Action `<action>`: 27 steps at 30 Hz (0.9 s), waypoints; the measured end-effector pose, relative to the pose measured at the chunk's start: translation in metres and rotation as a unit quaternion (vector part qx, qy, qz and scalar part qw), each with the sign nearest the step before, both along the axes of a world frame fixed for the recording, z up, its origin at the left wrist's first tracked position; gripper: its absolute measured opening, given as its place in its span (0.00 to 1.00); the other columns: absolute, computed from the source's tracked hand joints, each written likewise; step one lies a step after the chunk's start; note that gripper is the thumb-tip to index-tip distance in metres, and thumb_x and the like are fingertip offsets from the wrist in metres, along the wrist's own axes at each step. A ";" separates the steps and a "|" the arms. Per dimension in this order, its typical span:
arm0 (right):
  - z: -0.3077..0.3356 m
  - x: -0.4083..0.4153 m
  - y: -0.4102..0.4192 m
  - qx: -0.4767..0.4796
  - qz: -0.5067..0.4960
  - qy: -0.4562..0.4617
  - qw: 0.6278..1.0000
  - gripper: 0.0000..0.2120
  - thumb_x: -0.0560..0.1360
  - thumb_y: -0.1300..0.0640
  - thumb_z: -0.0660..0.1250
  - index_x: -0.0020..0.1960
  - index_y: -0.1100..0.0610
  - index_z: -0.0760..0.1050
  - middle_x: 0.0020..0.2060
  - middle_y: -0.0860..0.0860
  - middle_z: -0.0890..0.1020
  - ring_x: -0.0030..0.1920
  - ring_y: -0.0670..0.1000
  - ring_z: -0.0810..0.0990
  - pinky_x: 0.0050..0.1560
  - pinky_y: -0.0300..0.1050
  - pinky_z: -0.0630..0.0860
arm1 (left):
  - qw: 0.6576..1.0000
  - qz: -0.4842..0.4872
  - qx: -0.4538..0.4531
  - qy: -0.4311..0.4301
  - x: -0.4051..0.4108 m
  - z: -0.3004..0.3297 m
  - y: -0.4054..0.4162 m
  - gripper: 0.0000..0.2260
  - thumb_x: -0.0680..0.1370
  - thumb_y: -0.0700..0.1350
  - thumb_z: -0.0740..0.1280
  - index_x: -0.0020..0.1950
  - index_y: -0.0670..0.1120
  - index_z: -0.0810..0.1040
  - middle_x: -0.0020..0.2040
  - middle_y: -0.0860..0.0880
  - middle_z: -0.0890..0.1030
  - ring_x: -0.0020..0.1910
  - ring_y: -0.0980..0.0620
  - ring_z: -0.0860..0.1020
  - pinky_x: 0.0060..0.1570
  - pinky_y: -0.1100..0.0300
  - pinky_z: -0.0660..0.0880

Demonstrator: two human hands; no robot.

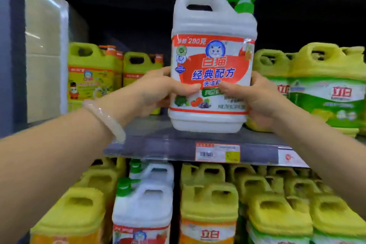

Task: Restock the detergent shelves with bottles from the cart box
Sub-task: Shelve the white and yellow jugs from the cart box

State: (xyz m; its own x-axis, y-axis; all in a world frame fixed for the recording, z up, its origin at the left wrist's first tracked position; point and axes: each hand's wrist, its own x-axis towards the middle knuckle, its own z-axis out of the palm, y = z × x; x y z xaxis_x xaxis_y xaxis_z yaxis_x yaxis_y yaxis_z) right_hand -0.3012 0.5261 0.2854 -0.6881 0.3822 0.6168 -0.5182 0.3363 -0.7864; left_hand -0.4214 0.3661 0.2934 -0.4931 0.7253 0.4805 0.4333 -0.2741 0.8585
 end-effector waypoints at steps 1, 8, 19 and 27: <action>-0.001 -0.004 0.011 -0.008 0.006 -0.001 1.000 0.25 0.56 0.60 0.77 0.52 0.58 0.75 0.41 0.51 0.86 0.42 0.51 0.85 0.41 0.46 0.81 | 1.000 0.001 -0.009 -0.004 -0.004 0.000 0.012 0.17 0.61 0.41 0.74 0.49 0.49 0.79 0.43 0.52 0.86 0.40 0.55 0.84 0.35 0.64 0.79; -0.015 -0.038 0.053 -0.041 0.026 -0.040 0.998 0.40 0.53 0.58 0.78 0.63 0.63 0.71 0.51 0.57 0.84 0.49 0.56 0.84 0.47 0.50 0.82 | 0.998 0.025 -0.040 -0.051 -0.028 -0.011 0.047 0.21 0.62 0.40 0.74 0.54 0.48 0.78 0.48 0.49 0.85 0.50 0.48 0.82 0.53 0.52 0.77; -0.025 -0.057 0.078 -0.019 0.032 -0.040 0.998 0.42 0.56 0.44 0.80 0.66 0.56 0.69 0.54 0.52 0.83 0.53 0.52 0.83 0.54 0.51 0.79 | 0.995 0.014 -0.059 -0.077 -0.060 -0.012 0.047 0.35 0.61 0.57 0.72 0.66 0.47 0.73 0.56 0.46 0.83 0.58 0.45 0.79 0.61 0.43 0.73; -0.007 -0.056 0.093 -0.042 0.133 -0.113 0.984 0.55 0.38 0.32 0.79 0.63 0.51 0.74 0.56 0.53 0.83 0.57 0.55 0.81 0.58 0.57 0.76 | 0.986 -0.074 -0.030 -0.150 -0.067 -0.008 0.061 0.36 0.55 0.66 0.73 0.59 0.50 0.78 0.56 0.44 0.83 0.56 0.43 0.81 0.56 0.43 0.76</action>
